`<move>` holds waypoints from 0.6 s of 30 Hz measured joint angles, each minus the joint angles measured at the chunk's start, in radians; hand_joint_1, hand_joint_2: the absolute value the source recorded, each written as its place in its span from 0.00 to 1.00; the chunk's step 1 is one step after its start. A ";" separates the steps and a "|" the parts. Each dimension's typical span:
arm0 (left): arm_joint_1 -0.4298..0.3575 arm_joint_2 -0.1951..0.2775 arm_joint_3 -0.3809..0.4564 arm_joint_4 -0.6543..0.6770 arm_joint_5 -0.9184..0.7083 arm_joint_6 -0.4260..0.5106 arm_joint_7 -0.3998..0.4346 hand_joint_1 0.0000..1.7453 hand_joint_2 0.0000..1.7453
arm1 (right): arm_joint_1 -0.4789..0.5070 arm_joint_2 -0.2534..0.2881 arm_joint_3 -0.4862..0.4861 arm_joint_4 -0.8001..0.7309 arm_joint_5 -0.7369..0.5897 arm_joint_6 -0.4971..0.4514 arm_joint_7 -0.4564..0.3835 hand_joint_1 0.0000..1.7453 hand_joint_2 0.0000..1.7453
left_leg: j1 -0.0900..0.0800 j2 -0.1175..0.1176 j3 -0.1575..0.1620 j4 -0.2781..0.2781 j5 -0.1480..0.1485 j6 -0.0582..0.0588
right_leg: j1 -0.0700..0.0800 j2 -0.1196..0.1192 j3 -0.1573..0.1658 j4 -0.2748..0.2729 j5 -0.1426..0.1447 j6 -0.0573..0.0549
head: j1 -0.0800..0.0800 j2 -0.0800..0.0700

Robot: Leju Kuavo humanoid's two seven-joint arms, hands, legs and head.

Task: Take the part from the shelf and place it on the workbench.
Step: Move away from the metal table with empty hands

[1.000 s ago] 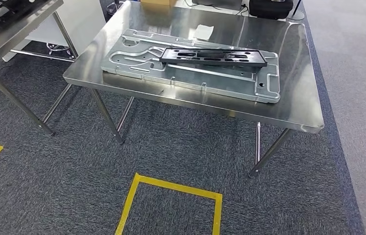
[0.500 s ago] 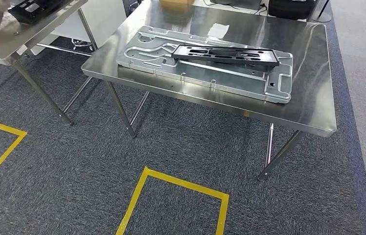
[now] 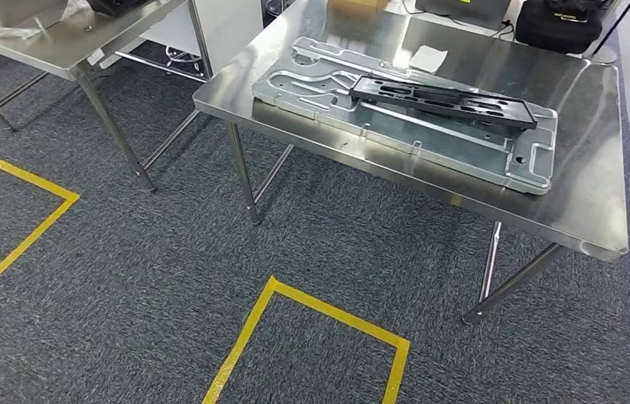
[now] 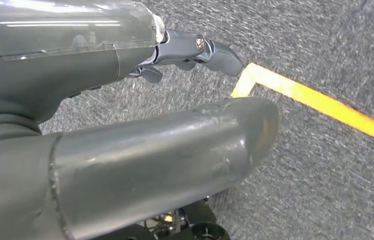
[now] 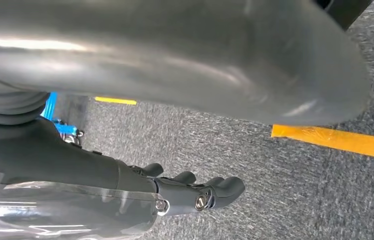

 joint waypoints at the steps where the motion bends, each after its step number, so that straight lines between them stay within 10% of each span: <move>1: 0.000 0.000 0.000 0.000 -0.001 0.000 0.000 0.00 0.00 | 0.000 0.000 0.000 0.000 0.000 0.000 -0.001 0.00 0.00 | -0.002 -0.009 -0.001 0.002 0.001 0.000 | 0.000 0.002 0.016 -0.030 0.027 -0.004 | 0.000 0.000; 4: -0.002 -0.001 0.000 0.000 -0.004 -0.001 -0.002 0.00 0.00 | 0.000 -0.002 0.000 0.001 -0.002 0.001 -0.003 0.00 0.00 | -0.008 -0.033 -0.004 0.010 0.001 -0.005 | 0.004 0.039 0.112 -0.234 0.126 -0.023 | 0.000 0.000; 6: -0.005 -0.002 0.000 0.000 -0.006 -0.001 -0.003 0.00 0.00 | -0.001 -0.002 0.000 0.003 -0.003 0.003 -0.003 0.00 0.00 | -0.007 -0.045 -0.013 0.014 0.004 -0.014 | 0.007 0.054 0.134 -0.292 0.140 -0.029 | -0.001 0.000; 10: -0.005 0.001 0.000 -0.001 -0.009 -0.001 -0.005 0.00 0.00 | -0.003 0.001 0.000 0.007 -0.004 0.006 0.002 0.00 0.00 | -0.007 -0.048 -0.033 0.042 -0.011 -0.037 | -0.001 0.023 0.136 -0.311 0.155 -0.039 | -0.003 0.000; 15: -0.007 0.002 0.001 -0.001 -0.009 -0.002 -0.019 0.00 0.00 | -0.003 0.003 -0.001 0.013 -0.005 0.004 0.026 0.00 0.00 | 0.009 0.004 -0.148 0.301 -0.131 -0.063 | -0.003 -0.028 0.132 -0.313 0.158 -0.044 | -0.013 0.000; 18: -0.007 0.002 0.006 -0.002 -0.009 -0.003 -0.029 0.00 0.00 | -0.004 0.003 -0.001 0.015 -0.008 0.000 0.032 0.00 0.00 | 0.016 0.033 -0.067 0.155 -0.051 -0.069 | -0.005 -0.056 0.131 -0.303 0.152 -0.035 | -0.014 0.000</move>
